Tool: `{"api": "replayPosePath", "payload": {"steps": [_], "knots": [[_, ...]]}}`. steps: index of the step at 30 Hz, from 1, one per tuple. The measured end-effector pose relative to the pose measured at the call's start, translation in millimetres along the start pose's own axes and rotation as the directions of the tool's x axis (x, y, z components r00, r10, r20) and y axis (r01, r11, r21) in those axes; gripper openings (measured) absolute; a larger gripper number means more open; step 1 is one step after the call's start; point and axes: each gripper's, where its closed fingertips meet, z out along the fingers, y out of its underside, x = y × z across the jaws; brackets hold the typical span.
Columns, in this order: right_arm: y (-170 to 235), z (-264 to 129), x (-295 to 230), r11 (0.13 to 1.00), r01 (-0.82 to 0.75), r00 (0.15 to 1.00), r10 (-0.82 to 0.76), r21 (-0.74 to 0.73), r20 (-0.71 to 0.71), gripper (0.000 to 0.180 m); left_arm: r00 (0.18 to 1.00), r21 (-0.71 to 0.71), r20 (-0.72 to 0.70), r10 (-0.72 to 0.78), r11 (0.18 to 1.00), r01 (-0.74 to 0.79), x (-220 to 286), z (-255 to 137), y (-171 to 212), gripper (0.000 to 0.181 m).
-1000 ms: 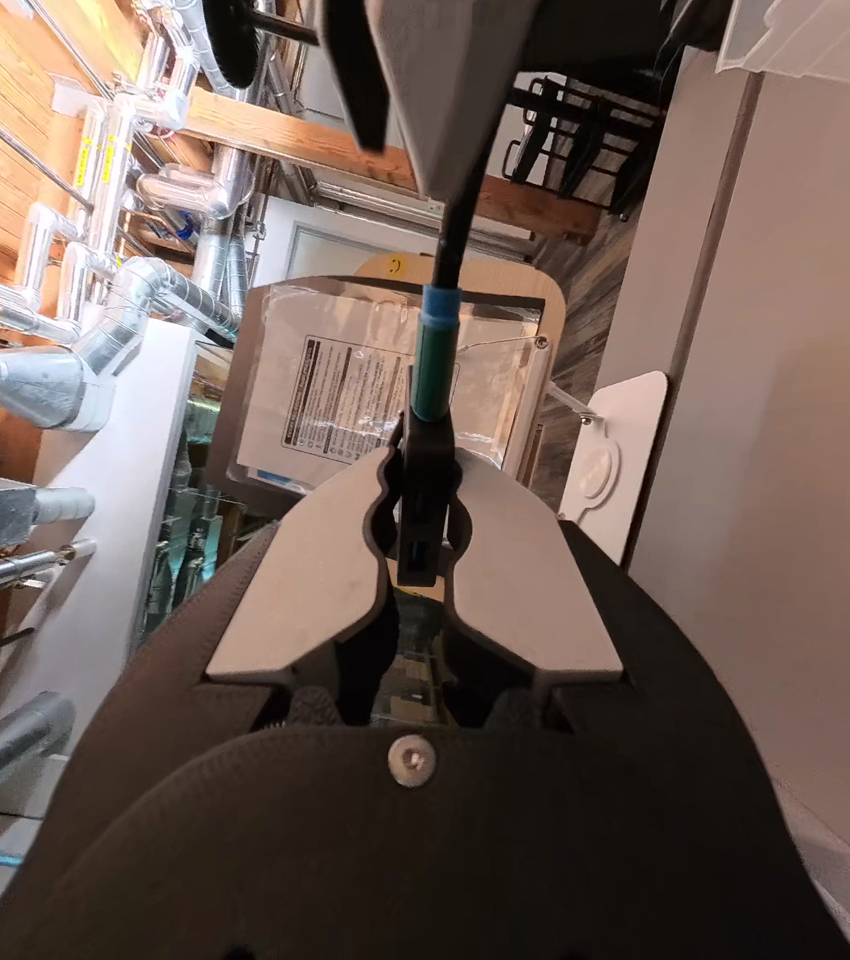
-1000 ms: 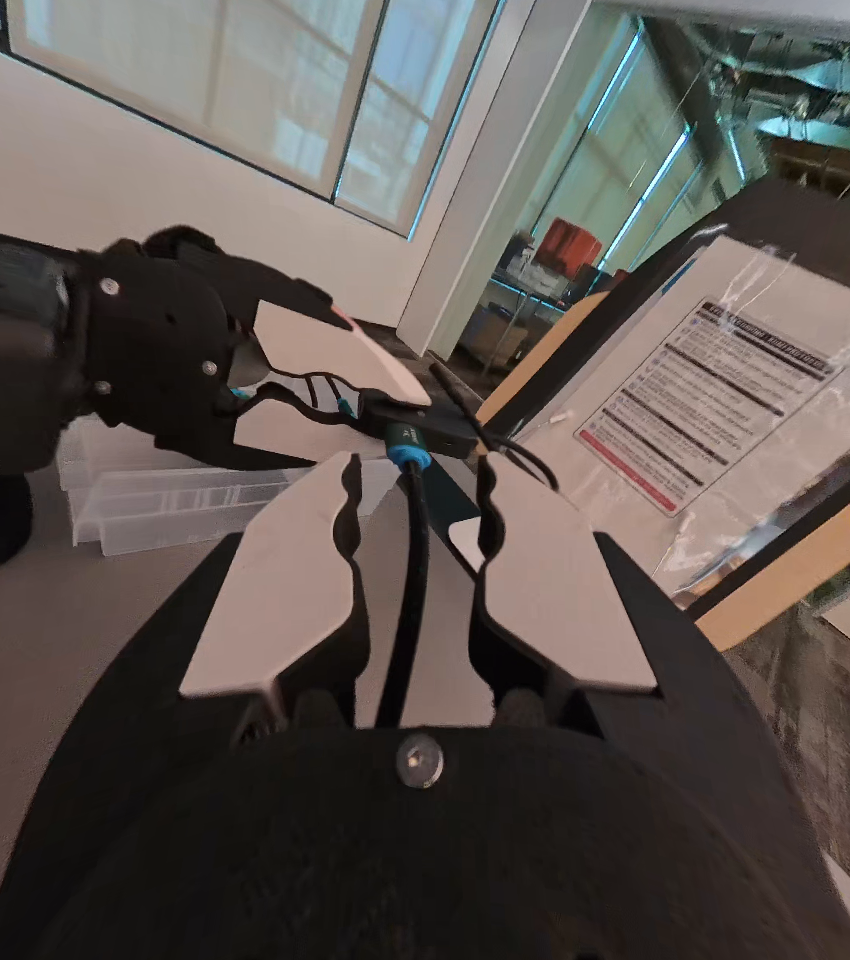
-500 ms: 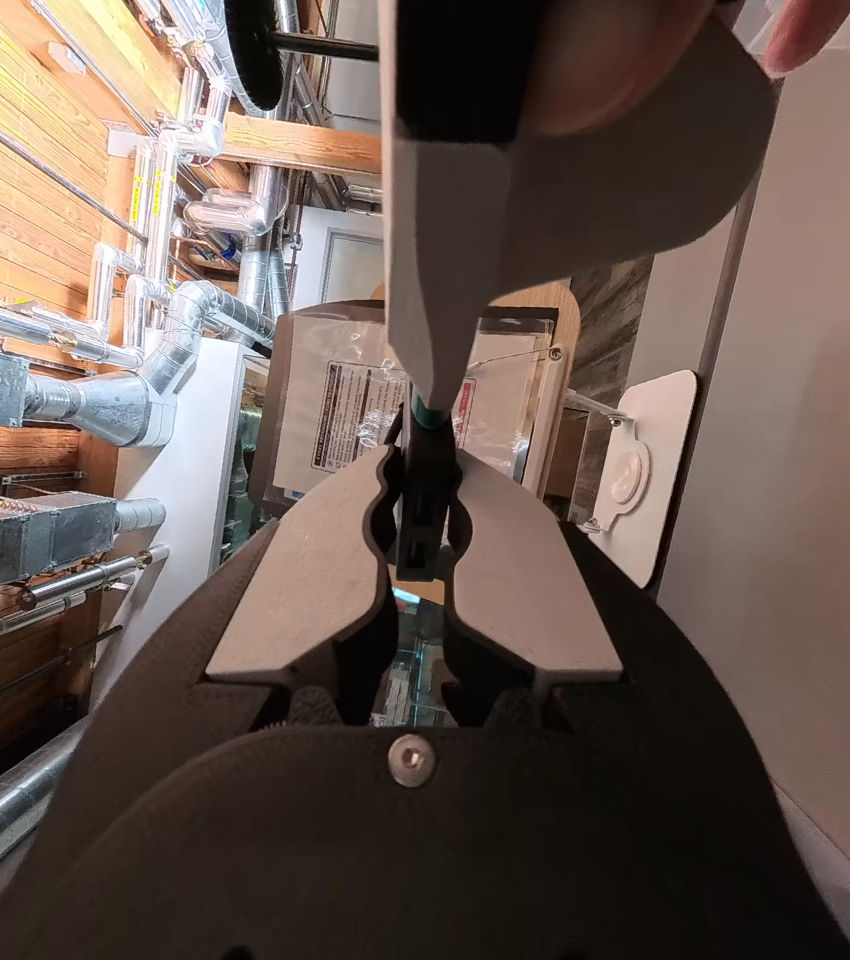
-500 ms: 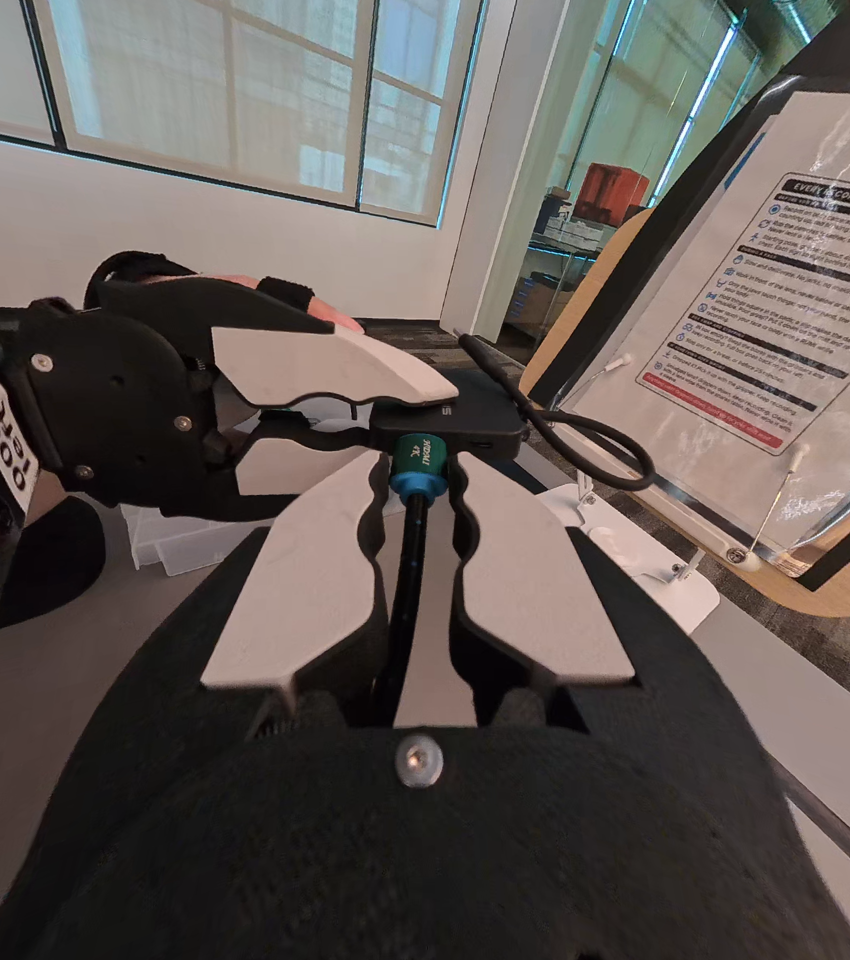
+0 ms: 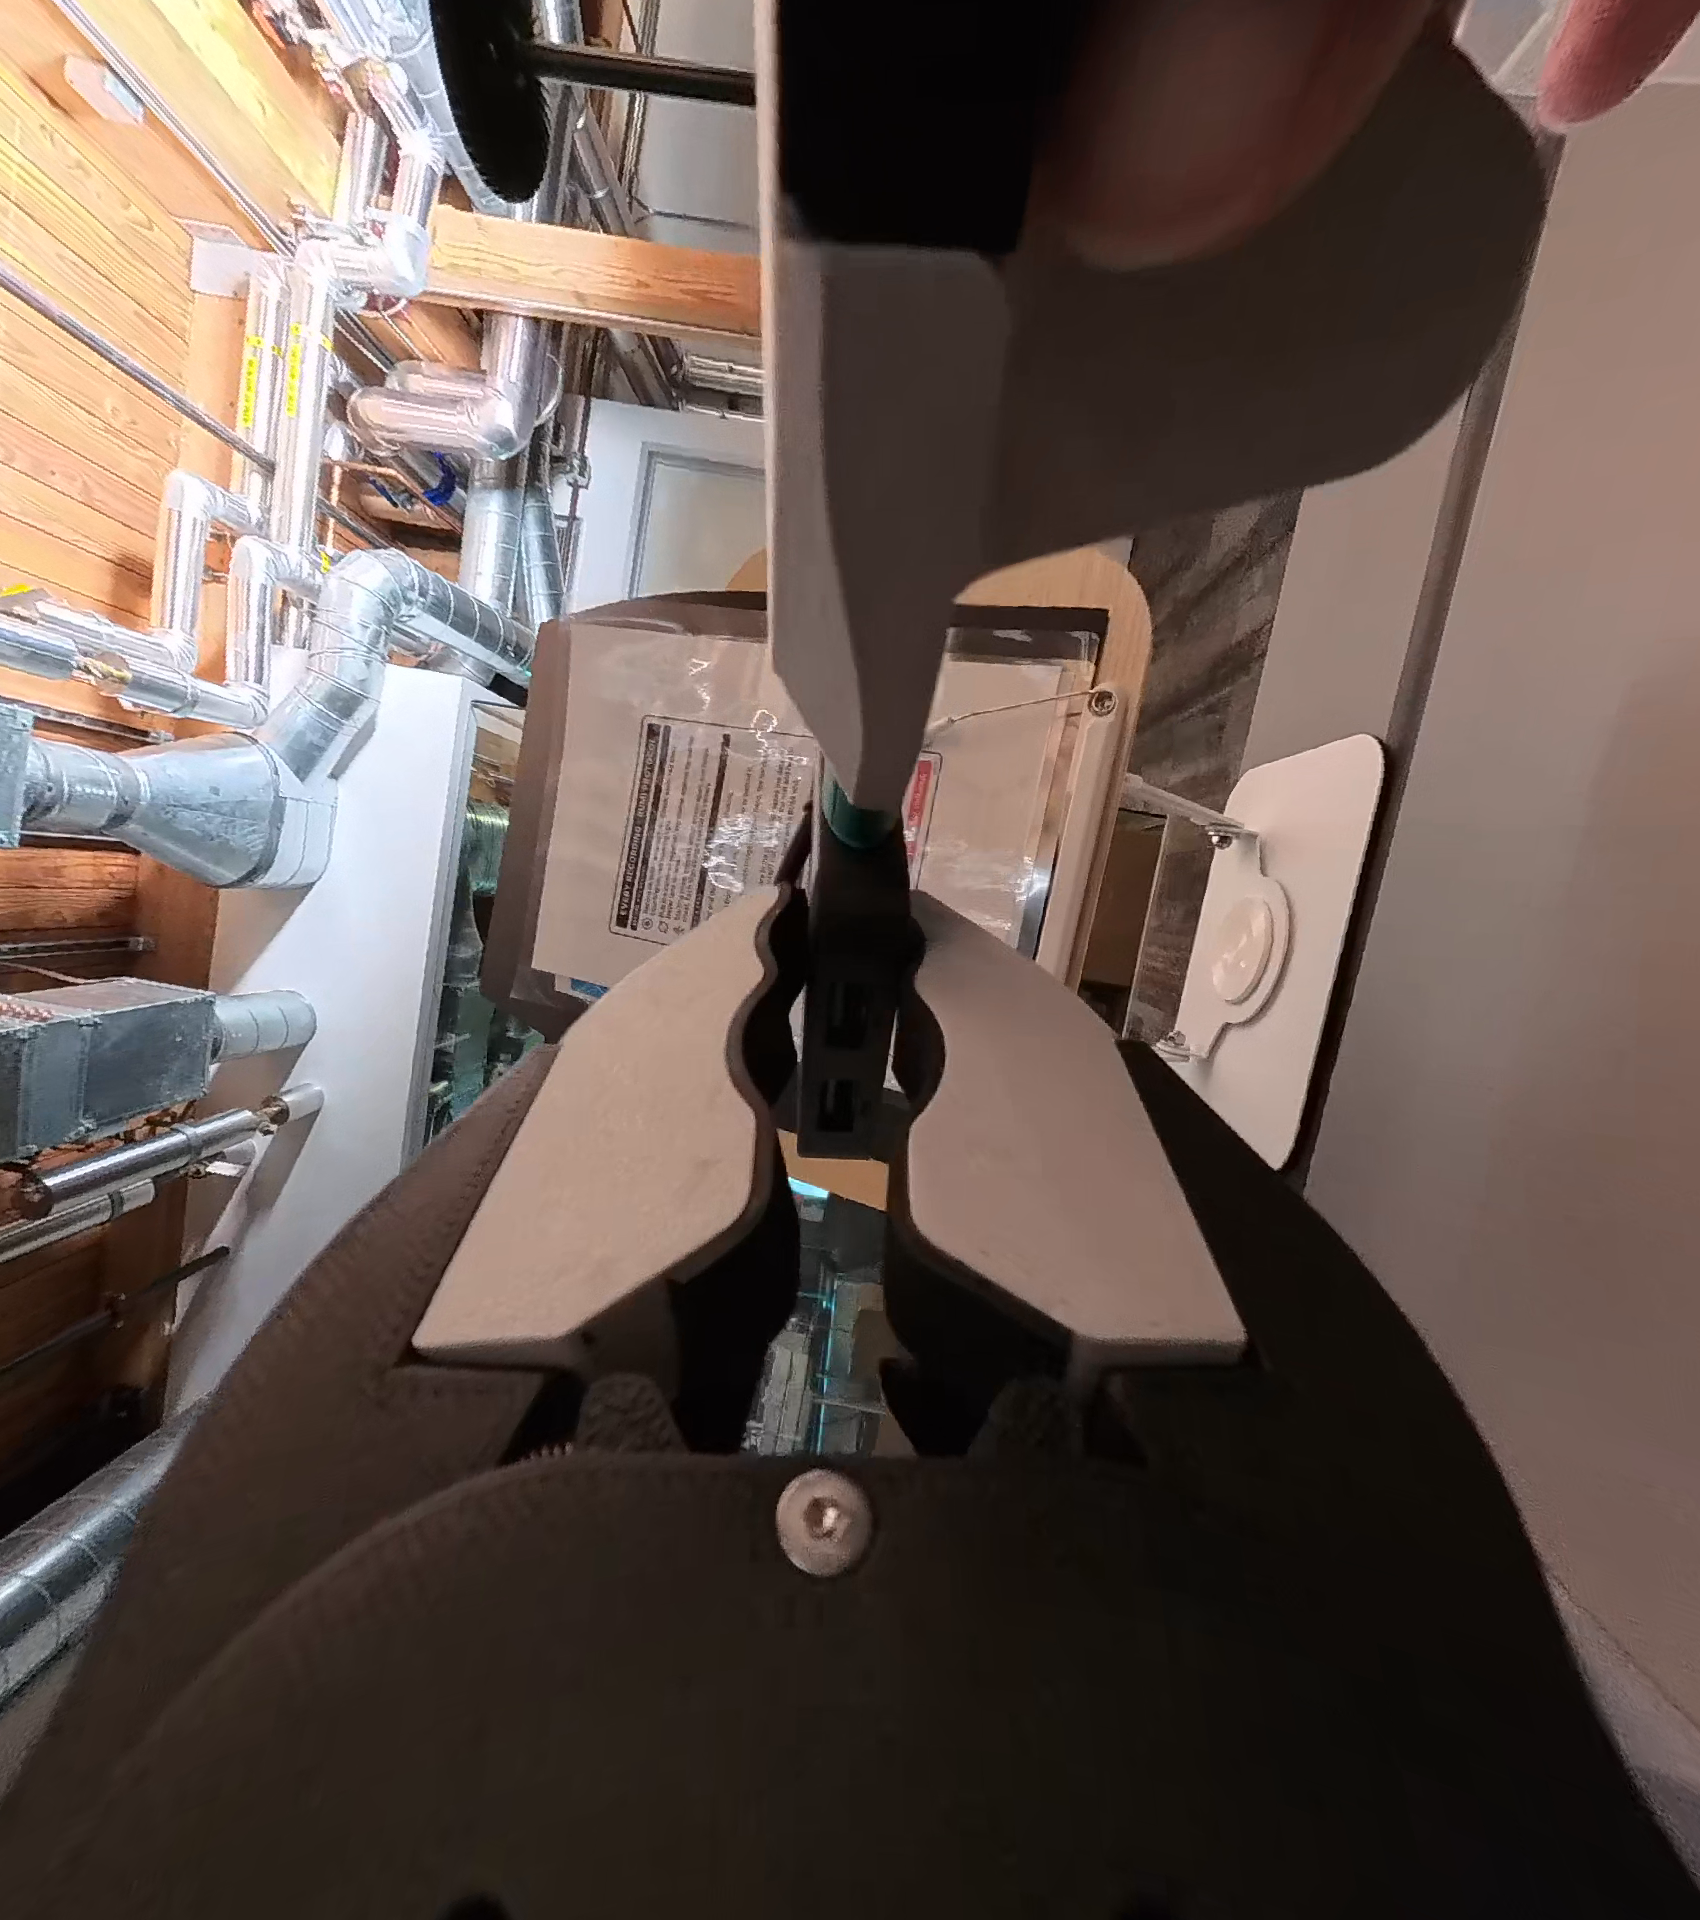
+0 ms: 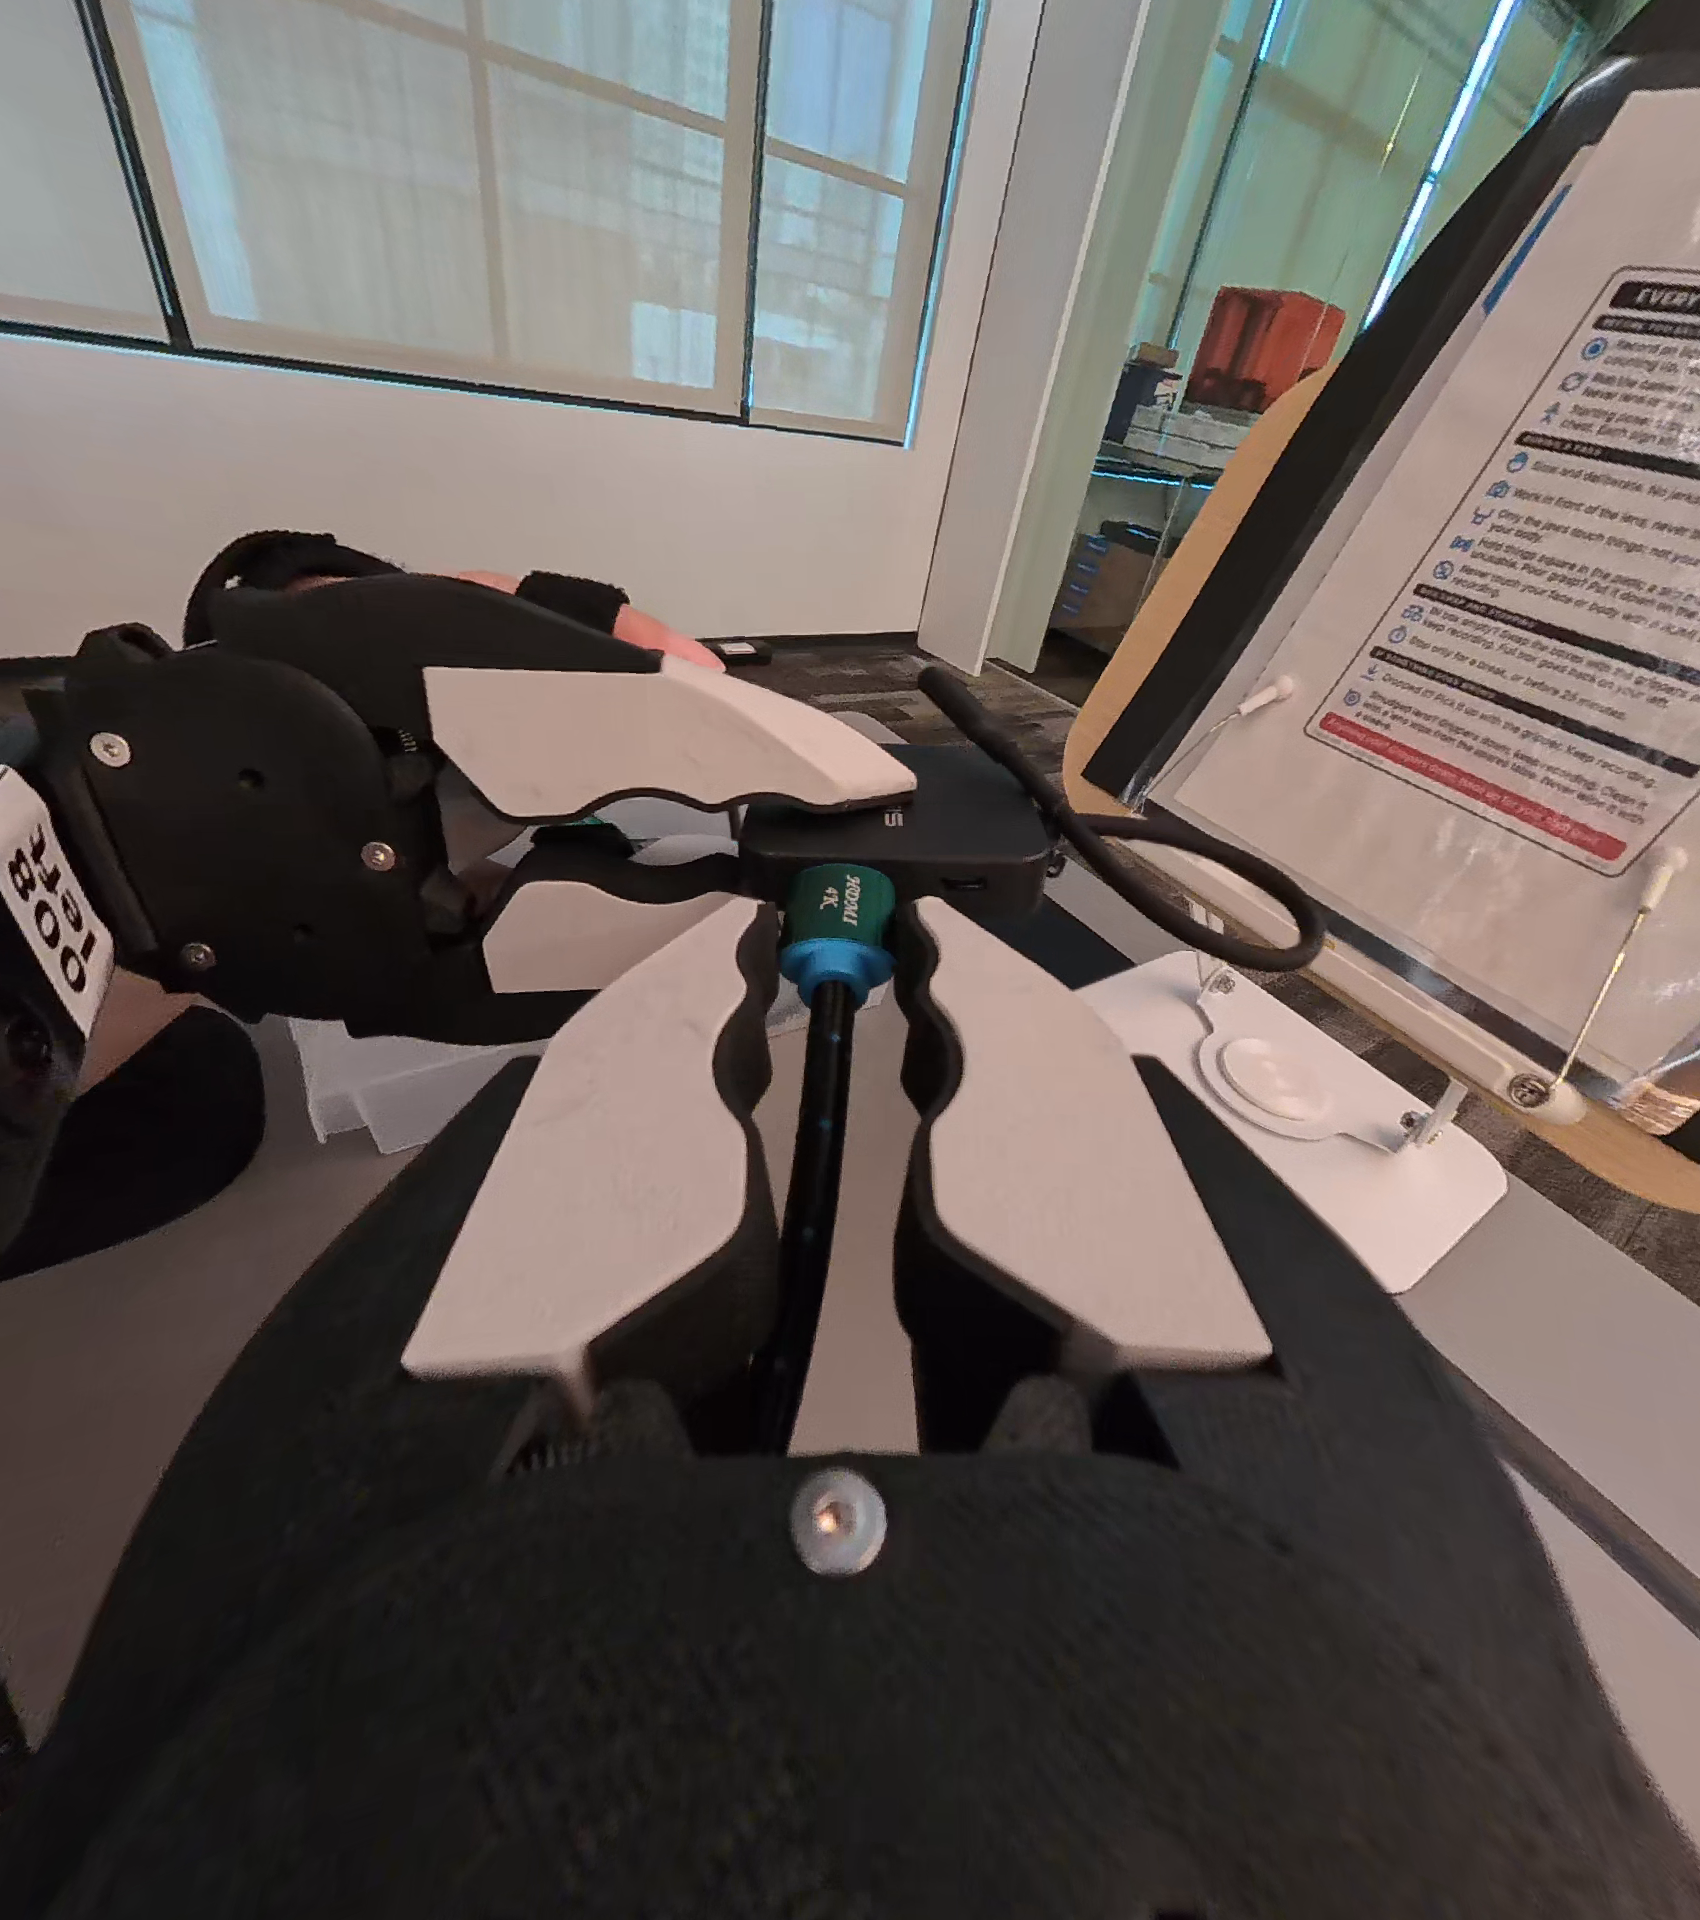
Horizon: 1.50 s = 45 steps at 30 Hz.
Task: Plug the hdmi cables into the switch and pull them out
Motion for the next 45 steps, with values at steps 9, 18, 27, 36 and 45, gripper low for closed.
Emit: {"api": "replayPosePath", "payload": {"steps": [9, 18, 27, 36, 45], "knots": [[-8, -4, -2, 1.0, 0.024, 1.0, -0.024, 0.005, -0.005, 0.022, 1.0, -0.007, 0.017, -0.023, 1.0, 0.023, -8, -2, -3, 0.015], [-9, -5, 3, 1.0, 0.018, 0.998, -0.016, 0.022, -0.057, 0.022, 0.997, -0.06, 0.031, -0.063, 0.996, 0.065, -10, 3, -1, 0.015], [-11, -6, 3, 0.999, -0.01, 0.997, 0.012, 0.032, -0.072, 0.022, 0.996, -0.081, 0.024, -0.086, 0.993, 0.087, -11, 2, -1, 0.016], [-14, -8, 2, 0.999, -0.025, 0.998, 0.027, 0.037, -0.06, 0.022, 0.992, -0.102, 0.015, -0.122, 0.987, 0.123, -13, 0, -2, 0.017], [-13, -8, 3, 0.996, -0.071, 0.992, 0.075, 0.045, -0.099, 0.022, 0.993, -0.135, 0.014, -0.117, 0.984, 0.118, -10, 2, -1, 0.016]]}}
